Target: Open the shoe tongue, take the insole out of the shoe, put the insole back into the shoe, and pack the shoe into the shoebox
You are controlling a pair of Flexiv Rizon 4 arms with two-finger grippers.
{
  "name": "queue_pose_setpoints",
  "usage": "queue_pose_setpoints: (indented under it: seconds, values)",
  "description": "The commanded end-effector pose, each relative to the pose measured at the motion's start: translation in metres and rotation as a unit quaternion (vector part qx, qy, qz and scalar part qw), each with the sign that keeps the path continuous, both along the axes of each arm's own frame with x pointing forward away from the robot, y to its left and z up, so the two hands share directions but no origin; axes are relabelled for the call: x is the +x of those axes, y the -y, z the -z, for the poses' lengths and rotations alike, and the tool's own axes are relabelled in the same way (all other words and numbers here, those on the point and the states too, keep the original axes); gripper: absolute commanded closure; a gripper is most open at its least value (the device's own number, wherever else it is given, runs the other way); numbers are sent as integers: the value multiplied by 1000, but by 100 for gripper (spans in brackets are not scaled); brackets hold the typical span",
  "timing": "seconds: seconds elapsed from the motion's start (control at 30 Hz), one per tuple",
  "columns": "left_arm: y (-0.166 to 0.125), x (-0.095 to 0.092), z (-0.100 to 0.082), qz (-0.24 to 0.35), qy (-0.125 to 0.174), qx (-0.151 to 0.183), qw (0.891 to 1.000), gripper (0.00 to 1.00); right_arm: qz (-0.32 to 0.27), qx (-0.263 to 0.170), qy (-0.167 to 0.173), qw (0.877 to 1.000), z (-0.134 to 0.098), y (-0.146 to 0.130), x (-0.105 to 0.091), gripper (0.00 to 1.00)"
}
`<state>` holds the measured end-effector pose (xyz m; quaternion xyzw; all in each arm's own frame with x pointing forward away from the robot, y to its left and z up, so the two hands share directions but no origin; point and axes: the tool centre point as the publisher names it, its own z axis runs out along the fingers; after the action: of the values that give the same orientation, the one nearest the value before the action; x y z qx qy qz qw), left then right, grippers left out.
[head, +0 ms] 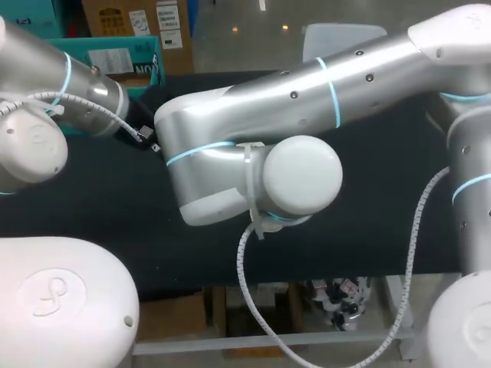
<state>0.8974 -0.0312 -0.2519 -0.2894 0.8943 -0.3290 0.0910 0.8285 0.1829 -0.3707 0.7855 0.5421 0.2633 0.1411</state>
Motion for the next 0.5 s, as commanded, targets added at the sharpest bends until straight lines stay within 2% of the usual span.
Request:
queue_pose_setpoints:
  seconds: [0.03,0.37,0.43,0.5]
  values:
    - [-1,2,0,-3,0,2,1000,0,18,-25,-18,999,11,-3,10,100]
    - [-2,0,-1,-2,0,5,1000,0,38,-10,-60,997,39,12,31,100]
    - [-1,0,-1,-2,0,6,1000,0,47,0,-64,997,39,17,32,100]
    - [2,0,0,-1,-2,6,1000,0,55,19,-56,997,27,23,30,100]
